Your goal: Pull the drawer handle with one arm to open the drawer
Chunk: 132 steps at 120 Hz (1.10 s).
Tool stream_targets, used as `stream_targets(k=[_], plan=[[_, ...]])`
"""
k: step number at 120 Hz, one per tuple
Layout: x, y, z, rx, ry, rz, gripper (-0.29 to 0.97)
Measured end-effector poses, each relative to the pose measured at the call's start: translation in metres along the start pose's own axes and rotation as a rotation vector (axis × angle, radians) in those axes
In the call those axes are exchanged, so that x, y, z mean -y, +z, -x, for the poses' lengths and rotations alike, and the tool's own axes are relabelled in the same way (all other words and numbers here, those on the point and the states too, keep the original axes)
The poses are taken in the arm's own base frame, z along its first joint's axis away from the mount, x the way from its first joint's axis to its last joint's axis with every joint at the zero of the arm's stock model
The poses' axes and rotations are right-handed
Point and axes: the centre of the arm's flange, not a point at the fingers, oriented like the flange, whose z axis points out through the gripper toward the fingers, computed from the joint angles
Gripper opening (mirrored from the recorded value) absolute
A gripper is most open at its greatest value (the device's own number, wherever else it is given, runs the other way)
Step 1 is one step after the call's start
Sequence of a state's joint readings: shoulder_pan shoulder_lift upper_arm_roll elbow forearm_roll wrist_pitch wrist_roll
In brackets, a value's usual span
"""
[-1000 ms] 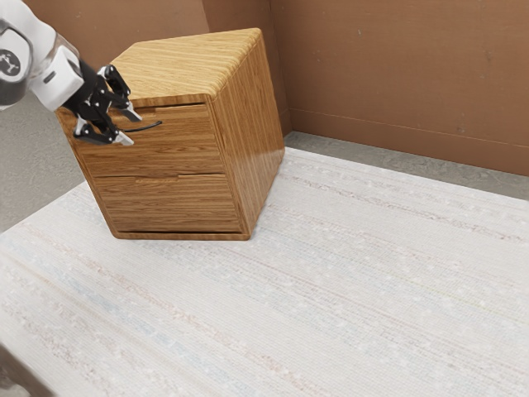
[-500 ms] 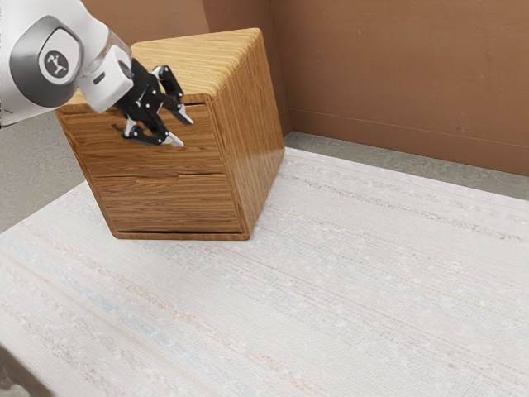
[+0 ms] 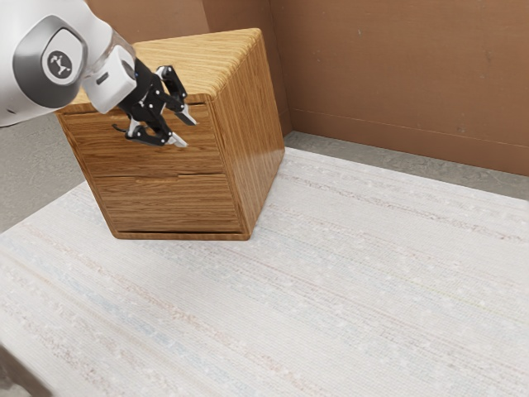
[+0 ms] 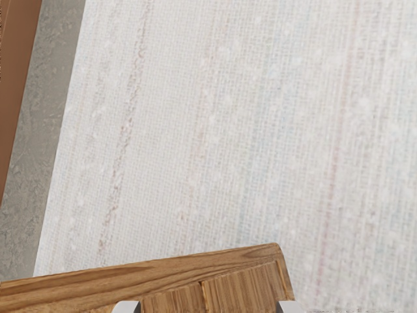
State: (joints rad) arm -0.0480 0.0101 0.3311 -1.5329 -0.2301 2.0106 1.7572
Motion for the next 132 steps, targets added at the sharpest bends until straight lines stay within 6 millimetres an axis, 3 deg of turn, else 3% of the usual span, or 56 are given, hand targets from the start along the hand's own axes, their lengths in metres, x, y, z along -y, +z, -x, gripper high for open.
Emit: stream_targets(k=[35, 103, 132], plan=[[-0.004, -0.010, 0.040, 0.033, -0.060, -0.012, 0.21], [-0.029, -0.036, 0.152, 0.122, -0.238, -0.033, 0.19], [-0.038, -0.044, 0.177, 0.141, -0.280, -0.040, 0.18]])
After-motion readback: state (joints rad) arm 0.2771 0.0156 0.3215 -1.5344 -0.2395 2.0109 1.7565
